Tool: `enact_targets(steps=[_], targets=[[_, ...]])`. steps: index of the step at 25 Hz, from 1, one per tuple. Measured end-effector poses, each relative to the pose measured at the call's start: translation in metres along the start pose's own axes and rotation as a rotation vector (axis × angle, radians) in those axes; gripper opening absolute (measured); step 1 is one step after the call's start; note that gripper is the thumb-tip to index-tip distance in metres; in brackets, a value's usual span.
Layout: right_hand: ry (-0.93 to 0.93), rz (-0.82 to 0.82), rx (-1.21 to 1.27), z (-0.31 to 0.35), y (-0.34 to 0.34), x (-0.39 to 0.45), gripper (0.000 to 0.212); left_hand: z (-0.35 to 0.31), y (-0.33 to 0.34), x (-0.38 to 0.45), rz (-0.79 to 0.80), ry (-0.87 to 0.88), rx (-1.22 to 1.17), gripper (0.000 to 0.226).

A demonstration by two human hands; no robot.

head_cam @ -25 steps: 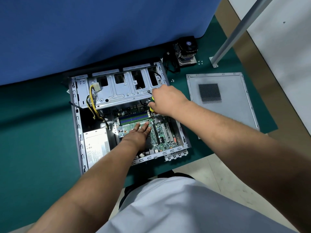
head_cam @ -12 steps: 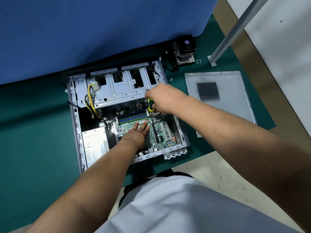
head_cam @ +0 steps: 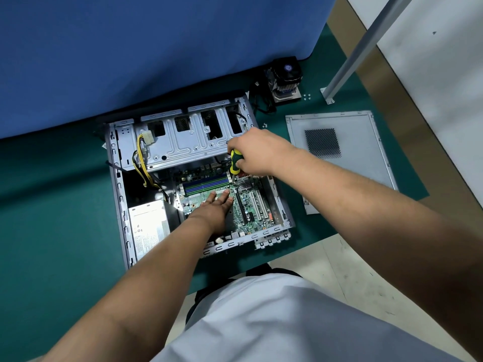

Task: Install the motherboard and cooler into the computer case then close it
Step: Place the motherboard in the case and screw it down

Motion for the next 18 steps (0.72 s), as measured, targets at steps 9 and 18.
enact_targets(steps=[9,18], targets=[[0.315,-0.125,0.508,-0.059,-0.007,-0.071,0.025,-0.047,-0.055,-0.039,-0.110,-0.329,-1.902,0.029],[0.465,0.001,0.997,-0.064,0.037,-0.075,0.016,-0.104,-0.144,-0.034,-0.498,-0.047,-1.469,0.029]])
Point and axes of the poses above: each hand's wrist, its own x-axis towards the middle knuckle, its own y-axis out of the palm, z = x × y, the point moved 2 cm from there along x, towards the middle knuckle, and after that the axes turned 8 degrees about -z, right-handed, at the moved point
